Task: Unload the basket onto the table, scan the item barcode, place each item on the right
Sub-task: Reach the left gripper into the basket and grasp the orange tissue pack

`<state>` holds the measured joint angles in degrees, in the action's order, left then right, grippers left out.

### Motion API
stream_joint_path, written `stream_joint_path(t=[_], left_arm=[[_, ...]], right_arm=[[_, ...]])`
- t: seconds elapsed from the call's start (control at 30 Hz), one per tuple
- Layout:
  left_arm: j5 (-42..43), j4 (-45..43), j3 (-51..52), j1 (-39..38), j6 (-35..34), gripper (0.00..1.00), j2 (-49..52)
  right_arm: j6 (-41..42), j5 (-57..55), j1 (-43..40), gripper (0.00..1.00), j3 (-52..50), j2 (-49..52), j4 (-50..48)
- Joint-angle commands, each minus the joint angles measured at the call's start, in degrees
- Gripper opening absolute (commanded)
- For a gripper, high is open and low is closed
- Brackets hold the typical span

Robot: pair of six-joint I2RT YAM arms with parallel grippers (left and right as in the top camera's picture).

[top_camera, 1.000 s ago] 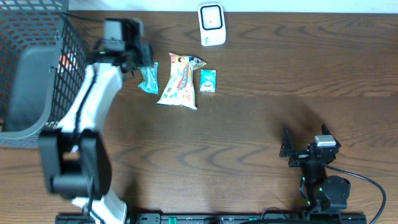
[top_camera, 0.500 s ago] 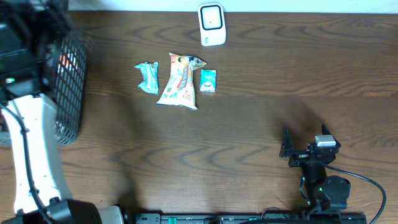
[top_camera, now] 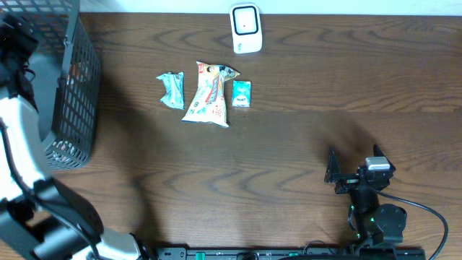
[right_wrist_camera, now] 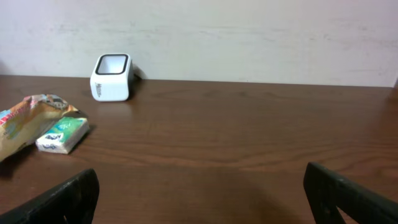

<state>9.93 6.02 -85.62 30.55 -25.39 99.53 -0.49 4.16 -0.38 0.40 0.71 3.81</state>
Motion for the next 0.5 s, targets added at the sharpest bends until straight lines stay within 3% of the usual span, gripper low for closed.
stream_joint_path(t=[0.0, 0.2, 0.47], left_arm=[[-0.5, -0.6, -0.1, 0.2, -4.4, 0.96, 4.8], [-1.0, -0.5, -0.1, 0.2, -12.7, 0.99, 11.3], [2.1, -0.5, -0.1, -0.1, -14.7, 1.0, 16.7]], right_arm=[[0.0, -0.2, 0.4, 0.99, -0.1, -0.3, 0.2], [0.0, -0.2, 0.4, 0.99, -0.1, -0.3, 0.2], [0.0, -0.2, 0.4, 0.99, -0.1, -0.3, 0.2]])
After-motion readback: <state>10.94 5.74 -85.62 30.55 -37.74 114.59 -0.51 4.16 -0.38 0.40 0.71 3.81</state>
